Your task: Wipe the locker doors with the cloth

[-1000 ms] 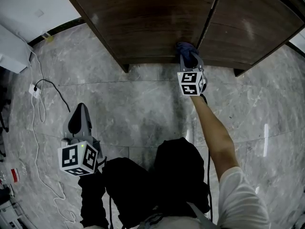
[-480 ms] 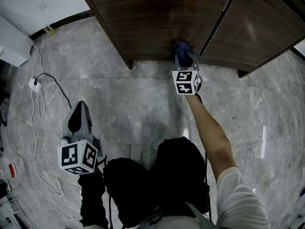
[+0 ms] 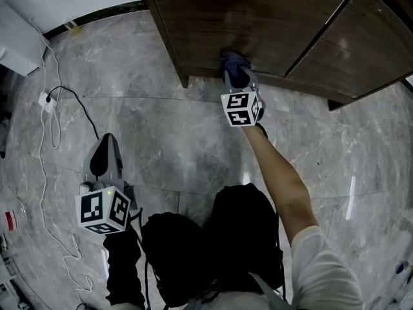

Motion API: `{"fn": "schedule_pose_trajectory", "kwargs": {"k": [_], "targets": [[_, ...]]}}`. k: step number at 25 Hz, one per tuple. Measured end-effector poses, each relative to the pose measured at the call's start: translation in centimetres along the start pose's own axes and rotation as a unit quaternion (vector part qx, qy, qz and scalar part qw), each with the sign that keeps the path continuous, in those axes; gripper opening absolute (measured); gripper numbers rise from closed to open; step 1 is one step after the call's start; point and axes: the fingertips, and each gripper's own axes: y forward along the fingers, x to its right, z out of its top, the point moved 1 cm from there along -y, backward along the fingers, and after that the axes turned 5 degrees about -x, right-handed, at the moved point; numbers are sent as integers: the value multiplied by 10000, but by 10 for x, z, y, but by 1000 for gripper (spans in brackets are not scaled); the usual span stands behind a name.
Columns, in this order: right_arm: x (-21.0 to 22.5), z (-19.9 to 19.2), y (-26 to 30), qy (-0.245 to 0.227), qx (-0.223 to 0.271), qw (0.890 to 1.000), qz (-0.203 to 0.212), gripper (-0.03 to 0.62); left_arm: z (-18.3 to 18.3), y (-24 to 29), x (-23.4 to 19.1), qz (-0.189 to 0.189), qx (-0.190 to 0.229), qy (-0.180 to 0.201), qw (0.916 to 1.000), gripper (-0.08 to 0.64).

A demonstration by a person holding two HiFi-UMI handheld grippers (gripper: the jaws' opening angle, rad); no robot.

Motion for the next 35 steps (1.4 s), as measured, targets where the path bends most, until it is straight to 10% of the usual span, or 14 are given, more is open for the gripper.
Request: {"fn": "schedule_pose_trajectory", "kwargs": {"k": [19,35], "targets": [[-105,68,35,-668,236,9951,696,107,-15,-18,-51,302,19,-275,9992,0],[-96,118,-40,-1034,943,9870,794,106,-7,-23,-46,91,361,-228,9990,0]]}}
